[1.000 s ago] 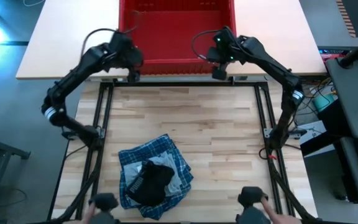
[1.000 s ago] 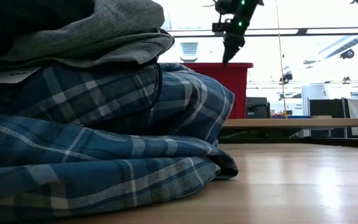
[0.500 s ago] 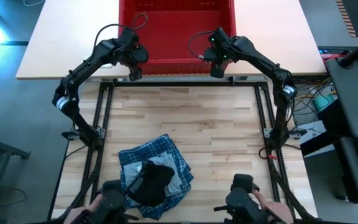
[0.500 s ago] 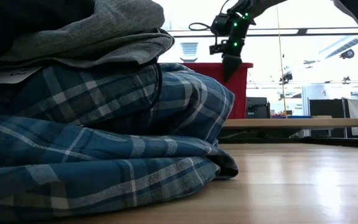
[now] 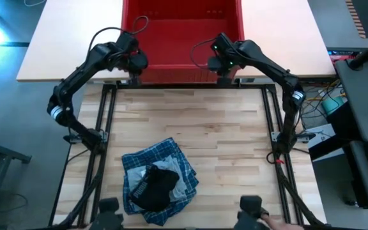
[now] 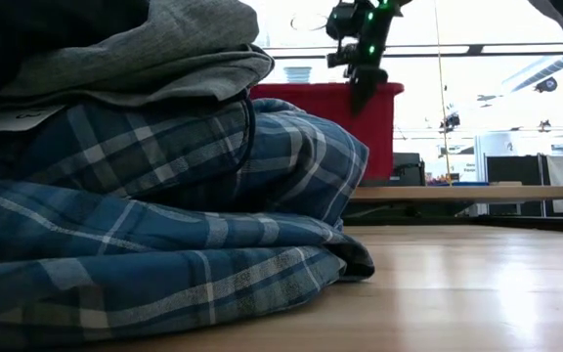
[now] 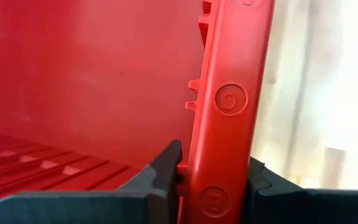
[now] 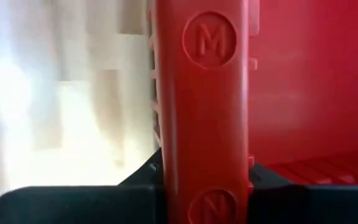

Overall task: Fold Laundry from Bin
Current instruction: Adjust the red bin

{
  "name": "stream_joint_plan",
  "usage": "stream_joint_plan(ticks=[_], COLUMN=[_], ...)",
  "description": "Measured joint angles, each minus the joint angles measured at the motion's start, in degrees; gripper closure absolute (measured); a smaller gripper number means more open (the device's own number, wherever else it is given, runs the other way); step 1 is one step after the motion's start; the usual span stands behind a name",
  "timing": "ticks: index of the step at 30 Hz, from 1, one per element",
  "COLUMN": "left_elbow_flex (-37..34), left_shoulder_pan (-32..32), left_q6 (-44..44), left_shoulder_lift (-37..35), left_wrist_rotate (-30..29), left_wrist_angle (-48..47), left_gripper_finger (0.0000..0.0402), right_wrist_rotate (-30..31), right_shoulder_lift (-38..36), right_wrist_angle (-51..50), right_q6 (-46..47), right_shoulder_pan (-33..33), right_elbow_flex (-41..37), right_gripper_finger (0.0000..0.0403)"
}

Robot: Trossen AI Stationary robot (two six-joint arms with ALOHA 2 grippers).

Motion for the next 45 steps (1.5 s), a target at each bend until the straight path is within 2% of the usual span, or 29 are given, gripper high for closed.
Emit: stream_joint_plan(ticks=[4, 8, 15, 21, 27, 30, 36, 41, 45], left_elbow_flex=[-0.38, -2.32, -8.09, -7.39, -5.93, -5.34, -5.11, -5.42, -5.42], left_shoulder_pan=[-3.34, -7.54, -12.30, -12.59, -13.75, -13.72, -12.58, -12.78, -12.82], left_q6=[-4.54, -11.99, -14.81, -18.43, -21.12, -21.28, -23.24, -25.14, -25.67], left_shoulder_lift=[-2.79, -3.67, -3.63, -3.94, -6.79, -9.20, -11.07, -8.58, -6.32], left_wrist_rotate=[0.84, 2.62, 3.14, 2.28, 2.59, 5.18, 8.98, 10.48, 11.04], left_wrist_angle=[-4.05, -7.80, -7.69, -9.05, -12.56, -13.06, -10.25, -10.73, -13.55], left_gripper_finger=[0.0335, 0.0295, 0.0275, 0.0251, 0.0189, 0.0161, 0.0142, 0.0139, 0.0118], right_wrist_rotate=[0.07, -2.60, -2.50, -2.15, -2.62, -3.01, -2.83, -2.86, -2.82], right_shoulder_lift=[-1.70, -2.14, -1.79, -1.96, -5.01, -7.66, -10.04, -9.76, -9.69], right_wrist_angle=[-3.32, -8.60, -13.38, -17.06, -19.15, -18.62, -14.18, -14.79, -17.23], right_q6=[5.11, 12.04, 17.16, 21.48, 24.21, 24.16, 25.88, 29.25, 29.76], right_shoulder_pan=[2.86, 4.76, 9.12, 12.76, 16.50, 17.07, 15.70, 15.45, 15.76], right_elbow_flex=[-0.18, -0.87, -3.57, -4.34, -4.31, -4.07, -4.38, -6.76, -10.25], right_gripper_finger=[0.0322, 0.0300, 0.0286, 0.0222, 0.0154, 0.0134, 0.0122, 0.0121, 0.0109])
